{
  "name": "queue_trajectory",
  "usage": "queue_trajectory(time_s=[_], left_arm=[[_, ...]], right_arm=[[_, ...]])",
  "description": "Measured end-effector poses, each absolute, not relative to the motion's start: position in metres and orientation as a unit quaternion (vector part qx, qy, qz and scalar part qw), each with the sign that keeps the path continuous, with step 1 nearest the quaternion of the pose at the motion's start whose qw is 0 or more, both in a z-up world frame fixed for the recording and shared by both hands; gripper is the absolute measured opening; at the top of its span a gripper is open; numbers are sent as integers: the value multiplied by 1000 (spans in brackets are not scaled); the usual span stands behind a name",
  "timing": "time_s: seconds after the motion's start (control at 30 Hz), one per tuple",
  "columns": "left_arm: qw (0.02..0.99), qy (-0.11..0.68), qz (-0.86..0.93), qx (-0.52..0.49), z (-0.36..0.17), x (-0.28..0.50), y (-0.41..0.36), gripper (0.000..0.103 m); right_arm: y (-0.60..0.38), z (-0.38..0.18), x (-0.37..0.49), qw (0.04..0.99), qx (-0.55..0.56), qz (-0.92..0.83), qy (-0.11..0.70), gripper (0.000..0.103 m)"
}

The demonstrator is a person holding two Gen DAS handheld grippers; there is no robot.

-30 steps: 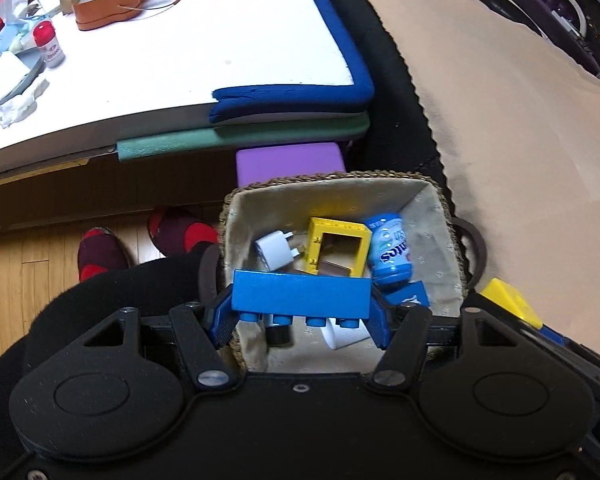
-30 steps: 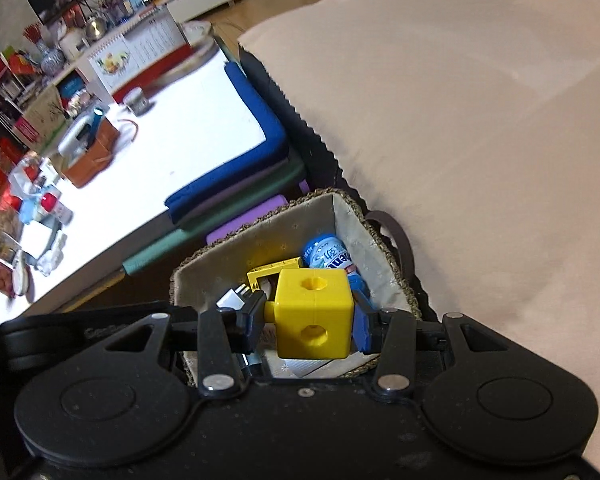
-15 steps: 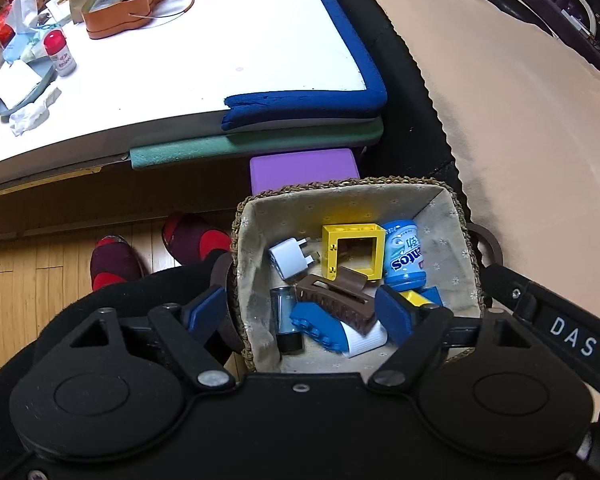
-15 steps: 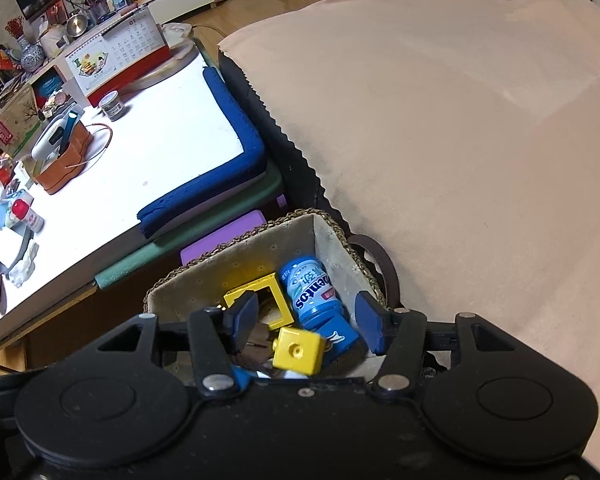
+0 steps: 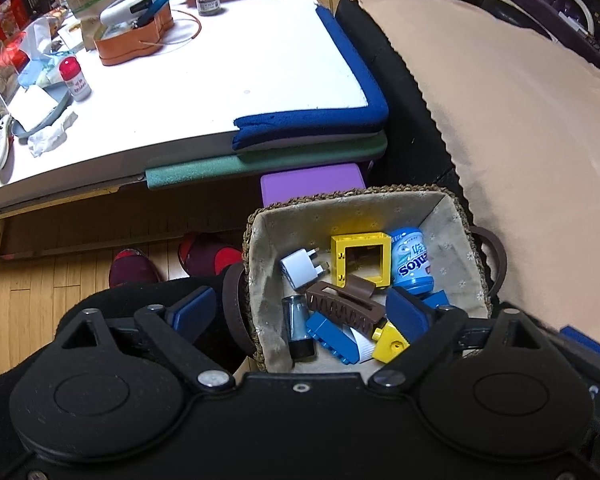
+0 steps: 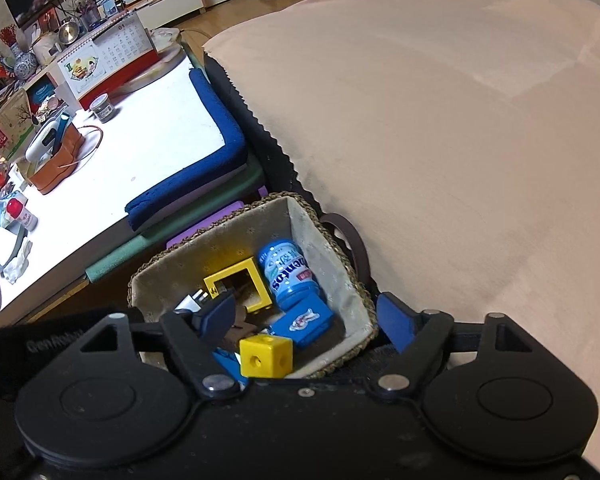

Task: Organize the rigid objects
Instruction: 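Withdraw both open tools from the basket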

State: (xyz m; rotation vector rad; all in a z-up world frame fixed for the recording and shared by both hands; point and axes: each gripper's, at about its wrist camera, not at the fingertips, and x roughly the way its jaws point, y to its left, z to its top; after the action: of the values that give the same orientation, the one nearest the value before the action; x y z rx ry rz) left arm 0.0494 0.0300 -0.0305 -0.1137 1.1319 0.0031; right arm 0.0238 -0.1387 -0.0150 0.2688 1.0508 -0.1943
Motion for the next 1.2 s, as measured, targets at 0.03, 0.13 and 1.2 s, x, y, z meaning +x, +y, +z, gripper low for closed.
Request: queue_trajectory(time_s=[0.03,0.13,1.2], left_arm=[[845,532,2,-54,-29,48,30,89],[850,524,-1,-60,-26,43,29,89],[863,498,-12,-89,-21,-4,1,95]], right_arm=[[-140,-14,21,852,128,-93,499,82],[-143,-14,12,853,127,-95,497,89],[-194,-8,-55,860,149,-147,465,103]])
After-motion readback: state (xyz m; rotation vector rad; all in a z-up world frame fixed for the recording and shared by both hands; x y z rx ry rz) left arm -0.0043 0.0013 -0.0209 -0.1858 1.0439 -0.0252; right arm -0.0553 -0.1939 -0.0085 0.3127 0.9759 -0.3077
